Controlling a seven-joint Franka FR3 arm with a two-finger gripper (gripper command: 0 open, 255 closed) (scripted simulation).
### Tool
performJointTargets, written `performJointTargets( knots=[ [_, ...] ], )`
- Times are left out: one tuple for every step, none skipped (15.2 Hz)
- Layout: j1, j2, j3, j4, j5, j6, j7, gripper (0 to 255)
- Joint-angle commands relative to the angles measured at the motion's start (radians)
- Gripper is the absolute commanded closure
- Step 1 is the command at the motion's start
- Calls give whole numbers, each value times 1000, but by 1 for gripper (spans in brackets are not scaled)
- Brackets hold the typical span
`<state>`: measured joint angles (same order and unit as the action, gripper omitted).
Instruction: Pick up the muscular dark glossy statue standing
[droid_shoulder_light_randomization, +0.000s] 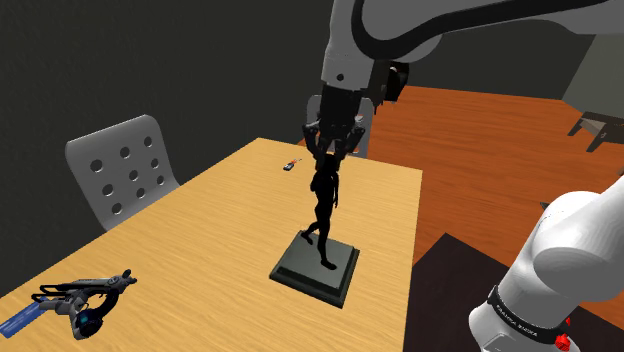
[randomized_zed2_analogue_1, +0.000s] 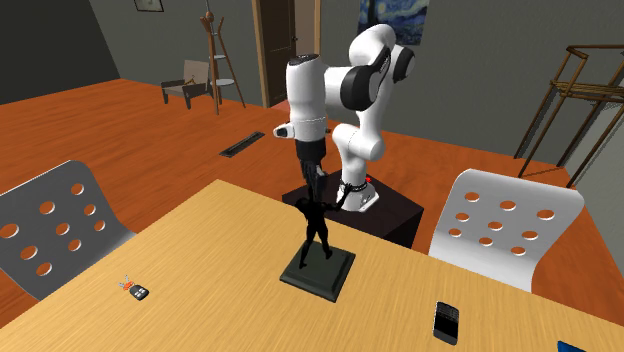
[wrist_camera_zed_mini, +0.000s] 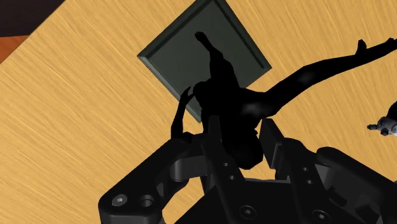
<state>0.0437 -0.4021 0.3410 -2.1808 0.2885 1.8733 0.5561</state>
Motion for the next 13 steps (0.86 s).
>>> performJointTargets(
  knots=[
    [-1, -2, -3, 26, -2, -26, 4, 255],
    [-2, -2, -5, 39, -4, -39, 6, 255],
    [-2, -1, -6, 53, -5, -52, 8, 255],
    [-3, -1, -7, 67, -7, -66, 10, 255],
    [-4, 0, -8, 81, -8, -79, 12, 255],
    [-4, 1, -10, 95, -10, -92, 15, 255],
    [-5, 3, -11, 109, -11, -105, 17, 255],
    [-6, 4, -12, 124, -13, -118, 19, 255],
    [-6, 6, -13, 139, -14, -131, 21, 255],
    [-7, 8, -14, 154, -16, -144, 24, 255],
    [-8, 10, -15, 169, -17, -157, 26, 255],
    [-8, 10, -15, 171, -17, -159, 26, 255],
    [-8, 10, -15, 171, -17, -159, 26, 255]
  ],
)
